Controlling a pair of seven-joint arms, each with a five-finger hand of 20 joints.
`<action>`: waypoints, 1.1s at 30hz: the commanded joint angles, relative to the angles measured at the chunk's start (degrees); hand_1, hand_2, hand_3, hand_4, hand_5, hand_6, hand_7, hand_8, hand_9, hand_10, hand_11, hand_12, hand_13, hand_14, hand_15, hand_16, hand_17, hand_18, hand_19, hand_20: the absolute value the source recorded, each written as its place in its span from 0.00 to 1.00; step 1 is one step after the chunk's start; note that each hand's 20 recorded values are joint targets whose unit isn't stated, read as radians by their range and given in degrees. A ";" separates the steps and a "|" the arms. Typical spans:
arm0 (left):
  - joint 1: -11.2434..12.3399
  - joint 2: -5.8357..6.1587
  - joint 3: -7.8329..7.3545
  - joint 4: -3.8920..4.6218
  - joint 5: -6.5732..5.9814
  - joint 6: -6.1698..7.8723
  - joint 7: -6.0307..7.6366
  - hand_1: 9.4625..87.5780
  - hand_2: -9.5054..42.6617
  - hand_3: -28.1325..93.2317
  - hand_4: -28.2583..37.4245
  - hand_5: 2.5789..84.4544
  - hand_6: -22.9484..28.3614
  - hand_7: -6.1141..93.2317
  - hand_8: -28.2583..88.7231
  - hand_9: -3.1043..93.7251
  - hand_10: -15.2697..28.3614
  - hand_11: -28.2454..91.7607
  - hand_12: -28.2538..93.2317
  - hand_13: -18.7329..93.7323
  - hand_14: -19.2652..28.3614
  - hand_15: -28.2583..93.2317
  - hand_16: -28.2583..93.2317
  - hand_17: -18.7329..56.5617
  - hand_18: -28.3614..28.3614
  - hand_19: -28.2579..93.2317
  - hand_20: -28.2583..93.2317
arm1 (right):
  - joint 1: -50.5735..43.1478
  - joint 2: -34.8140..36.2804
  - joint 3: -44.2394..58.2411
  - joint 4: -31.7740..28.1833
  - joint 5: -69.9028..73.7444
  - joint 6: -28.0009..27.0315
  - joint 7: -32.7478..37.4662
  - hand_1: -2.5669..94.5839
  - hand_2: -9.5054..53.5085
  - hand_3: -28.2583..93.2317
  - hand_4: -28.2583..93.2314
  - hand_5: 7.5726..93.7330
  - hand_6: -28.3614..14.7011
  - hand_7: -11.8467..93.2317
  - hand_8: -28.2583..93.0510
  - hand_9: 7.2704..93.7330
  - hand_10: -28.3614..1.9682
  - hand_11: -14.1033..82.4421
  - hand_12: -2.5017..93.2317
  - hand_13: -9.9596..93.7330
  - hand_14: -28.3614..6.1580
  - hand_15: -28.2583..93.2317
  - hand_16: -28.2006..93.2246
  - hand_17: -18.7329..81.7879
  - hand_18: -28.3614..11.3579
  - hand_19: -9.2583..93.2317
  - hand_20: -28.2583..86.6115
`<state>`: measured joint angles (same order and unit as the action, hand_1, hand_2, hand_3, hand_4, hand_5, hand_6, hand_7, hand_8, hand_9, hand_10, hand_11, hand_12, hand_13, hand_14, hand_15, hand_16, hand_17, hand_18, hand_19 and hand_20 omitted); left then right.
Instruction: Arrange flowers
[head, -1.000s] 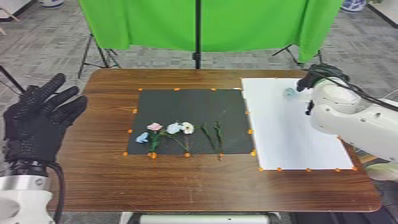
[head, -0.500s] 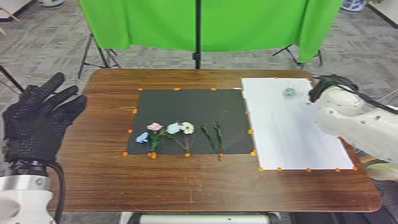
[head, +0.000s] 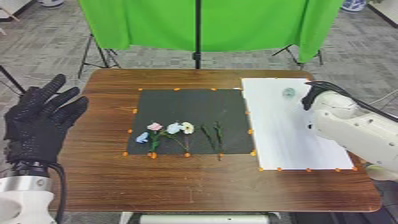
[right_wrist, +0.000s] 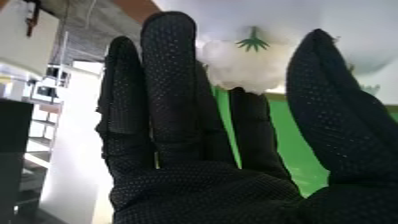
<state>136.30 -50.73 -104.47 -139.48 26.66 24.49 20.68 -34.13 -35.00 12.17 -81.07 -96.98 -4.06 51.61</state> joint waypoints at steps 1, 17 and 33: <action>1.05 -0.85 0.14 0.21 -0.53 -0.53 -0.09 0.15 0.41 0.85 0.00 0.40 0.65 0.19 0.17 0.34 0.83 0.48 0.31 0.38 1.00 0.73 0.12 0.17 0.98 0.87 0.12 | -2.44 0.36 2.32 -0.60 5.97 3.00 -3.80 0.42 0.08 0.91 0.00 0.53 0.73 0.28 0.11 0.60 0.58 0.29 0.16 0.75 0.61 0.72 0.31 0.53 0.25 0.98 0.24; 0.75 -0.66 1.09 0.41 -0.44 -0.37 0.46 0.15 0.41 0.85 0.00 0.40 0.66 0.19 0.17 0.33 0.83 0.48 0.31 0.38 1.00 0.73 0.12 0.17 0.98 0.87 0.12 | -1.21 1.43 -1.77 -3.78 -0.95 8.73 -2.81 0.58 0.00 0.82 0.00 0.83 0.73 0.35 0.22 0.95 0.74 0.30 0.34 0.87 0.76 0.70 0.37 0.58 0.32 1.00 0.32; 2.28 -0.59 -0.07 -0.47 -0.31 0.21 1.25 0.15 0.41 0.85 0.00 0.40 0.66 0.19 0.17 0.33 0.82 0.48 0.31 0.38 1.00 0.73 0.12 0.17 0.98 0.87 0.12 | 8.73 0.25 -8.06 -12.59 -9.71 19.94 -3.33 0.59 0.00 0.84 0.00 0.87 0.69 0.32 0.24 0.98 0.73 0.31 0.34 0.90 0.76 0.71 0.37 0.61 0.30 1.00 0.39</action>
<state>136.91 -51.04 -103.76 -139.48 26.43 24.37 21.83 -30.62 -33.19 4.02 -89.57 -103.60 13.19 50.24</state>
